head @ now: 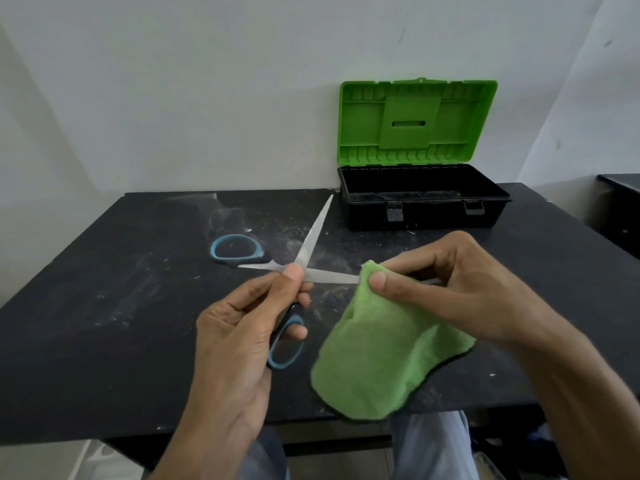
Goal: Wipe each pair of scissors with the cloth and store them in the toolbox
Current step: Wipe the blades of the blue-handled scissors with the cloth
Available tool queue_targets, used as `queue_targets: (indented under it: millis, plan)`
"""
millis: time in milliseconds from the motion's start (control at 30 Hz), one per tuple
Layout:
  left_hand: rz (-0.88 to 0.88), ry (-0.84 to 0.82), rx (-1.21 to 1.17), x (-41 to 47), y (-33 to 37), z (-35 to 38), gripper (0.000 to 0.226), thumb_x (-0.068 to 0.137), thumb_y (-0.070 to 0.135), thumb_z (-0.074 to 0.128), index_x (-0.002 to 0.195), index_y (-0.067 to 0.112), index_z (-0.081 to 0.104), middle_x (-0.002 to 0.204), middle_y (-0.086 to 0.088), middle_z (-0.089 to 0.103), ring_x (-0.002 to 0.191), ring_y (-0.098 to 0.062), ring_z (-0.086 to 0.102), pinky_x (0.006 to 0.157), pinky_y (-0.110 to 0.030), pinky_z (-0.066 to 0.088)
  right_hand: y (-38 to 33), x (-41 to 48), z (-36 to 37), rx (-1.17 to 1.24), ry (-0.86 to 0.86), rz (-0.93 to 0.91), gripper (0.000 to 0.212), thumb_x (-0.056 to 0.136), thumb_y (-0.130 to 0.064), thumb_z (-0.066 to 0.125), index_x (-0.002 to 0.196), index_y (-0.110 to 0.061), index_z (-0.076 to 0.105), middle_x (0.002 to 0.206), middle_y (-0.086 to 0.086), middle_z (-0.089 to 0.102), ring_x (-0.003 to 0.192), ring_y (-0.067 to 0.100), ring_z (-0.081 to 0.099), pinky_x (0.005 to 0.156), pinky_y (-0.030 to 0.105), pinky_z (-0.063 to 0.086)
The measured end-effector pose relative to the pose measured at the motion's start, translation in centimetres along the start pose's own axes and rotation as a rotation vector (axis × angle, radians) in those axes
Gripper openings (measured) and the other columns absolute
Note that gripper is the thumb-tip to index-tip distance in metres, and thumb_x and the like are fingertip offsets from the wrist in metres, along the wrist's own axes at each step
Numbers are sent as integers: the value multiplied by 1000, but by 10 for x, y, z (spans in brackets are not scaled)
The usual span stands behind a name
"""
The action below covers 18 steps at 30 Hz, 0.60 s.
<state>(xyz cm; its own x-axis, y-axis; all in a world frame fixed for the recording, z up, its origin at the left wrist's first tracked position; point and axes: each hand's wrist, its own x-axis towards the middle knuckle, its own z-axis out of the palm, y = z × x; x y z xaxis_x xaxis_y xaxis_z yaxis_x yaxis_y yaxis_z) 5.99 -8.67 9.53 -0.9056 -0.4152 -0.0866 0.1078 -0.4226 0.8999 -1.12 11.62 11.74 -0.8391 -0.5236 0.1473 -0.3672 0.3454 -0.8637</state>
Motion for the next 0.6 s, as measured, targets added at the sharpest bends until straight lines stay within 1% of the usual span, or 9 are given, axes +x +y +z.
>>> queue_targets:
  millis: [100,167,200,233,333,400,467,533,600]
  plan:
    - [12,-14,47,0,-1,-2,11,72,18,75,71,8,79,72,-10,74,57,-7,64,42,-15,48,0,0,-6,-59,17,-27,19,91,-36,73,99,-26,87,89,-8,84,82,13,82,75,39,67]
    - [13,-38,76,-2,-6,4,11,72,18,76,69,8,79,69,-11,73,52,-9,61,42,-15,47,0,1,4,-115,76,-76,16,93,-36,74,101,-30,87,88,-14,83,80,3,79,69,27,61]
    - [8,-50,78,-4,-9,7,12,72,19,76,70,8,79,66,-11,71,48,-10,58,42,-15,47,0,0,11,-135,89,-100,15,94,-34,74,103,-31,86,90,-17,83,81,-2,77,71,21,58]
    - [5,-57,75,-5,-11,9,13,72,20,76,70,8,79,65,-11,70,45,-10,55,42,-15,46,0,0,18,-145,83,-112,16,97,-33,73,107,-33,85,94,-19,82,85,-5,76,74,20,57]
    - [3,-47,63,-4,-11,8,14,71,24,77,72,11,79,64,-8,68,43,-11,51,44,-16,47,2,-2,29,-147,41,-108,20,101,-32,70,118,-34,81,105,-21,81,99,-2,76,86,35,63]
    - [0,-63,58,-4,-11,6,14,70,25,77,72,12,80,64,-8,68,45,-11,52,46,-17,49,2,-2,25,-117,53,-81,17,98,-34,73,110,-32,84,98,-17,83,91,0,77,80,33,63]
    - [2,-81,58,-5,-10,3,13,70,25,76,70,13,80,64,-8,69,47,-11,54,47,-17,49,0,-1,18,-49,27,-1,16,91,-40,75,96,-29,86,87,-9,83,81,10,80,72,34,63]
    - [4,-91,53,-5,-10,2,12,71,23,76,70,12,80,64,-9,69,47,-10,55,44,-16,48,-2,-1,13,27,-28,62,22,89,-41,75,91,-23,86,85,0,84,80,23,81,73,41,64]
    - [-3,-93,49,-5,-11,2,11,71,22,76,71,11,80,65,-9,70,50,-10,58,45,-16,48,-2,0,13,88,-44,82,23,90,-38,74,92,-19,86,87,4,84,81,28,81,75,44,65]
